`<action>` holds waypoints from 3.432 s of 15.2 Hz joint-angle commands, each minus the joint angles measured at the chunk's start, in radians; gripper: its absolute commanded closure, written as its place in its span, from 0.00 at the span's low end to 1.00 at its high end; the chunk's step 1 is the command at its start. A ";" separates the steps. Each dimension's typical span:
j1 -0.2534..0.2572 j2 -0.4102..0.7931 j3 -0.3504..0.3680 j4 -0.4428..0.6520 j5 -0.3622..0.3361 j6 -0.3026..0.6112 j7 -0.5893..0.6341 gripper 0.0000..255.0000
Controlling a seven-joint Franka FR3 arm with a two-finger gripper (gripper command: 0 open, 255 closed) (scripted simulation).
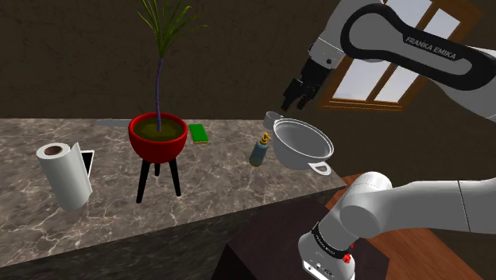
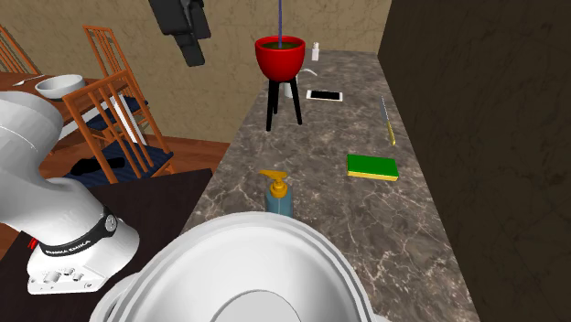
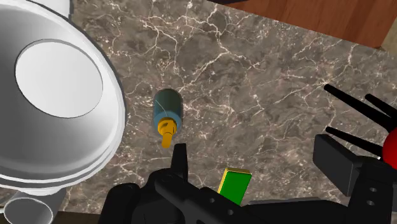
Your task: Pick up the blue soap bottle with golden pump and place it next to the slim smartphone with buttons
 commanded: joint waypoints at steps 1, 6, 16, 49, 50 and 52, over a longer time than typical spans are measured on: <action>0.000 0.000 0.000 0.000 0.000 0.000 0.000 0.00; -0.014 0.058 -0.027 -0.107 -0.039 0.168 -0.051 0.00; -0.044 0.292 -0.091 -0.221 -0.108 0.528 -0.143 0.00; -0.045 0.346 -0.099 -0.223 -0.111 0.586 -0.152 1.00; -0.045 0.340 -0.098 -0.214 -0.111 0.571 -0.151 1.00; -0.045 0.329 -0.097 -0.196 -0.110 0.541 -0.151 1.00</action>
